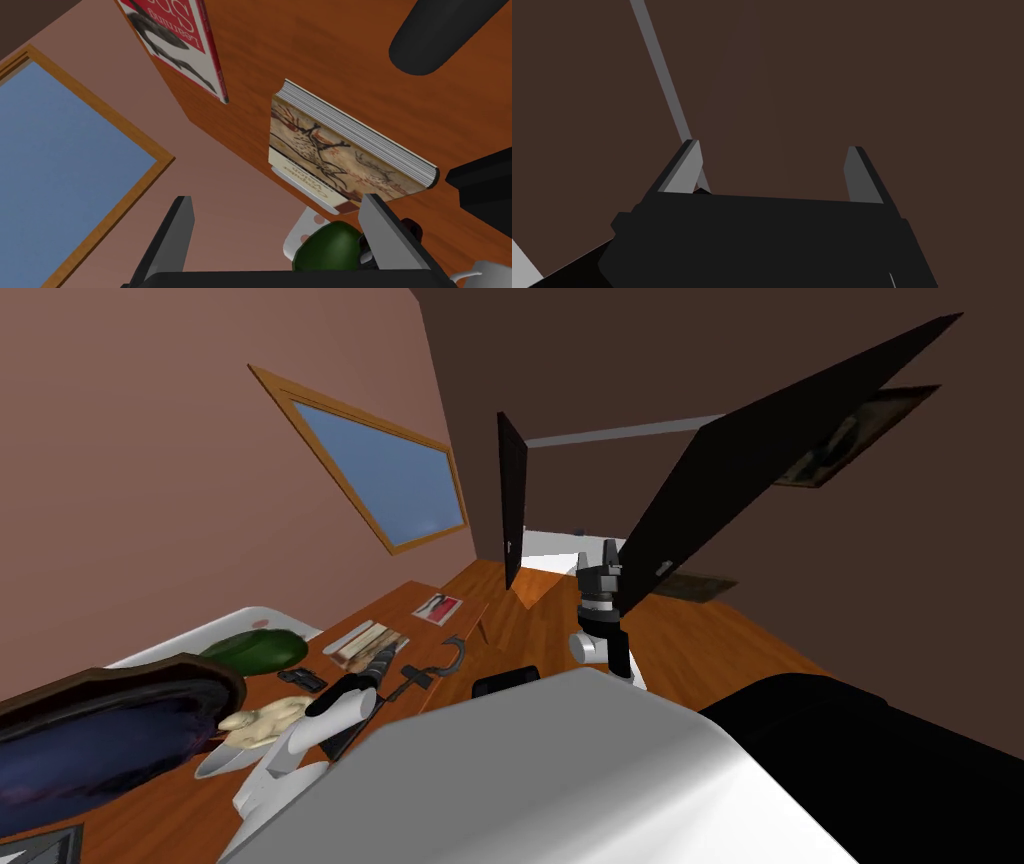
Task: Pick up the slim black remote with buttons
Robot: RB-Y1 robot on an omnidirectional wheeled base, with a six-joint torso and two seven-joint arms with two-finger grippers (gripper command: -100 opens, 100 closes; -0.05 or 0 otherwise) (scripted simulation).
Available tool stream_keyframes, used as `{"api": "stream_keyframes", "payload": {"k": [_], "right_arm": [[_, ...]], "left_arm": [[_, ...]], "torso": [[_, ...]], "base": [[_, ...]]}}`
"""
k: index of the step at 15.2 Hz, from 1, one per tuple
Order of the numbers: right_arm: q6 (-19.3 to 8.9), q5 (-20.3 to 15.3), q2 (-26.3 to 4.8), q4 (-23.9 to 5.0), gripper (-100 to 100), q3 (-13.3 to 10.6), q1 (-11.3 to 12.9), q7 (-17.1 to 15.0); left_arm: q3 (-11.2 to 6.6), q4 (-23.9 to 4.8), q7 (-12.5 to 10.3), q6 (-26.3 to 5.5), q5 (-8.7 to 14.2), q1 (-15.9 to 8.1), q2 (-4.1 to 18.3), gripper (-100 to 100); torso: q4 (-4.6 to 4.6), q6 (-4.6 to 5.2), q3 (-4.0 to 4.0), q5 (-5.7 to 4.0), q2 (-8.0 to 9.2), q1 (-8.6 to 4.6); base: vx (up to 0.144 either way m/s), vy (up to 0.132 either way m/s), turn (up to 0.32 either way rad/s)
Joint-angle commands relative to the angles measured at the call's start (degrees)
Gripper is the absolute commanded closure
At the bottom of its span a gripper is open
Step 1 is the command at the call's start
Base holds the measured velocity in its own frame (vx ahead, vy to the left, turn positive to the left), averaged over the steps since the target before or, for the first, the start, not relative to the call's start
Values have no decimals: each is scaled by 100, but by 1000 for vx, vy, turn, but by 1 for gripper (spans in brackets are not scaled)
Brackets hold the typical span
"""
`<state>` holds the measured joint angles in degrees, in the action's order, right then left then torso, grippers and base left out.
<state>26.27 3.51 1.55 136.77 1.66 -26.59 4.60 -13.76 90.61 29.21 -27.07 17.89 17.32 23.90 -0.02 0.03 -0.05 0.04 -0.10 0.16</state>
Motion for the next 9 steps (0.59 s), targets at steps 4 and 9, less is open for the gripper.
{"api": "stream_keyframes", "payload": {"k": [4, 9], "right_arm": [[0, 0, 0, 0, 0, 0, 0, 0], [0, 0, 0, 0, 0, 0, -1, 0]], "left_arm": [[-86, -378, 221, -624, 205, -102, 100, -100], [-189, -775, 451, -1208, 446, -221, 225, -100]], "torso": [[0, -1, -1, -1, -1, -4], [0, -4, 0, -1, -1, -3]], "base": [[4, 27, -165], [2, 28, -152]]}}
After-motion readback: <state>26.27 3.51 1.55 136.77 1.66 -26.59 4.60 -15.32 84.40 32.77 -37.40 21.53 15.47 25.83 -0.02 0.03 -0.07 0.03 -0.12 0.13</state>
